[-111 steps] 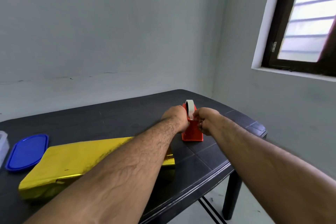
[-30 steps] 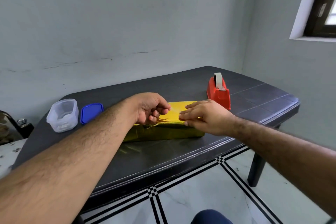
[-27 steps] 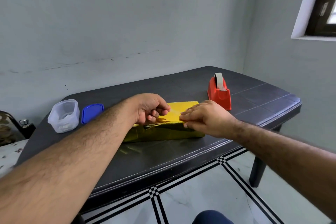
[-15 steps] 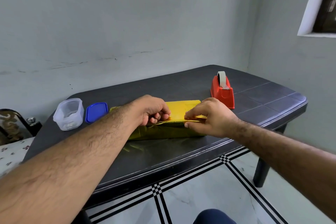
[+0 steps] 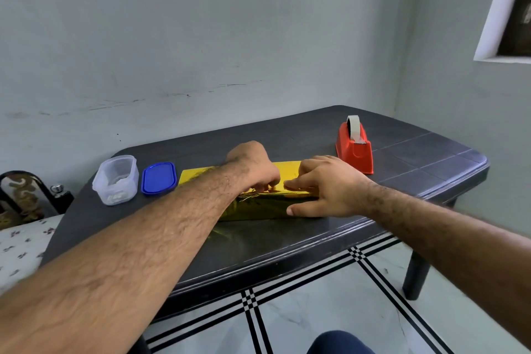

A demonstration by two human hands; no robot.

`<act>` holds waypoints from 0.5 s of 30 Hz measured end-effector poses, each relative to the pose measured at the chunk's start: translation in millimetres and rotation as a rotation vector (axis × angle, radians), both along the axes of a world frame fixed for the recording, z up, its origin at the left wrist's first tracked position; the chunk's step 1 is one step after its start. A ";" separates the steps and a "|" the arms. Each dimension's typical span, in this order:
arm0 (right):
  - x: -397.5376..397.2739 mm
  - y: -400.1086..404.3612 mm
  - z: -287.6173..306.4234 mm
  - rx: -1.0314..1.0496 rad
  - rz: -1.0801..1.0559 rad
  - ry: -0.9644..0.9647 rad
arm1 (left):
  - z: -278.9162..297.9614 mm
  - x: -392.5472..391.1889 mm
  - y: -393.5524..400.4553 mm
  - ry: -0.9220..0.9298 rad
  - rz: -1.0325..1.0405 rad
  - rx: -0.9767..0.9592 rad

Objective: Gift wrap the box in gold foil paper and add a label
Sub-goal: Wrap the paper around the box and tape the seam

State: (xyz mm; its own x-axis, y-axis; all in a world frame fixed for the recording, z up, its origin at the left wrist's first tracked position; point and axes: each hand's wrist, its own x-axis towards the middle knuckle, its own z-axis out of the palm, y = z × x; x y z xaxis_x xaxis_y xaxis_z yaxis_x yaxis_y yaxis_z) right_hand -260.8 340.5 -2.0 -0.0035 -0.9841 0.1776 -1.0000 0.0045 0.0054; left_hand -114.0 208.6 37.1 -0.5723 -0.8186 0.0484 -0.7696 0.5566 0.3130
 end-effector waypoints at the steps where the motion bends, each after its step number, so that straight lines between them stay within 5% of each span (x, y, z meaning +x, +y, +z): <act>1: 0.5 -0.1 0.8 0.005 -0.003 0.002 | 2.1 1.3 1.1 -0.032 -0.003 -0.064; 5: 0.3 0.4 1.2 0.015 0.002 0.011 | 2.8 10.3 -4.4 -0.030 -0.092 -0.330; 8: -1.1 1.2 -1.7 0.010 -0.006 0.010 | -9.4 16.1 -8.1 0.088 -0.387 -0.291; 15: 2.1 3.1 -6.1 -0.032 -0.017 0.012 | -28.7 53.2 -32.1 -0.082 -0.646 -0.590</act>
